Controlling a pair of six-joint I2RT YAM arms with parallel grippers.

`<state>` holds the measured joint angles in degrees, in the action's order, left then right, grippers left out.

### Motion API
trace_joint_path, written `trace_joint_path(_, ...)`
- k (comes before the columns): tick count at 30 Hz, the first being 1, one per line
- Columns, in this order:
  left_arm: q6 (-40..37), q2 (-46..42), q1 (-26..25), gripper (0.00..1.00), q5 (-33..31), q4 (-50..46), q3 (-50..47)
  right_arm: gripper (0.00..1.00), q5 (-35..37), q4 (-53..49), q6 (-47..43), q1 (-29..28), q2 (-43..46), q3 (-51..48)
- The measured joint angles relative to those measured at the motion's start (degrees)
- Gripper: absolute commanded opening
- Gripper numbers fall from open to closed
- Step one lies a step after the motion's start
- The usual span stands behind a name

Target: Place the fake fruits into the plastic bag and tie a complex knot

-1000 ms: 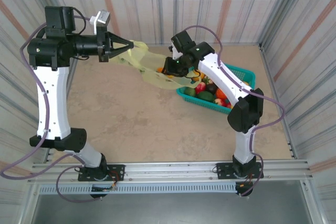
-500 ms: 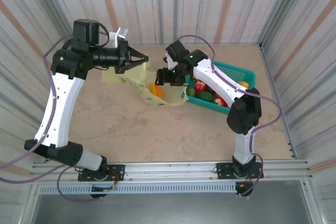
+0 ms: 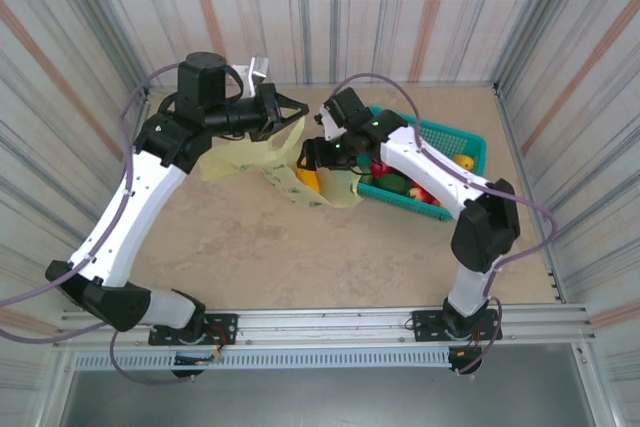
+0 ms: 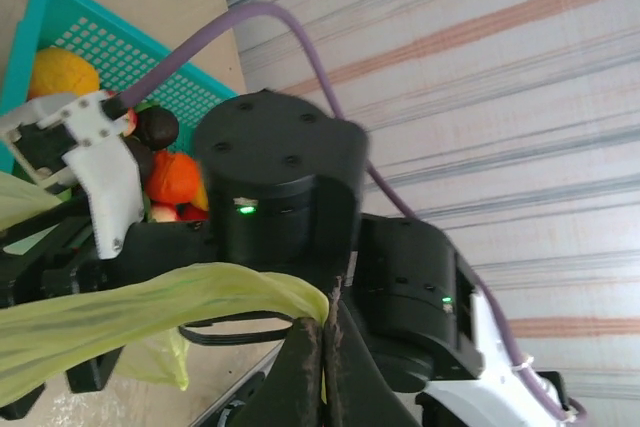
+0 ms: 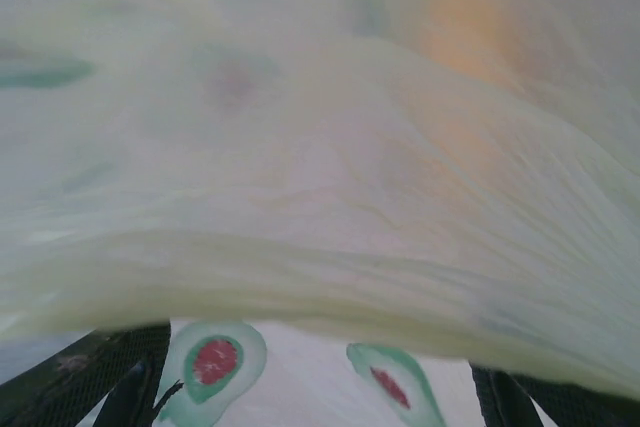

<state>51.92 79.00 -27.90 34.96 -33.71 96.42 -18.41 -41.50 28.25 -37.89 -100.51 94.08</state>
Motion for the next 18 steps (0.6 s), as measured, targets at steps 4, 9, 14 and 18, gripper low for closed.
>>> trace_joint_path(4,-2.0,-2.3,-0.2,0.0,-0.9,-2.6,-0.1,0.81,-3.0,2.8,2.1,1.9,5.1,-2.7)
trace_joint_path(9,-3.9,-4.6,-0.2,0.0,-2.3,-6.8,-0.1,0.84,-7.2,6.3,4.2,2.8,10.8,-8.9)
trace_joint_path(14,-4.1,-3.7,0.1,0.0,-3.2,-9.0,3.2,0.77,-12.5,8.6,6.1,2.8,11.7,-9.2)
trace_joint_path(18,-4.9,-0.3,0.5,0.0,-3.6,-11.0,12.9,0.72,-15.7,11.9,9.1,3.1,11.5,-10.2)
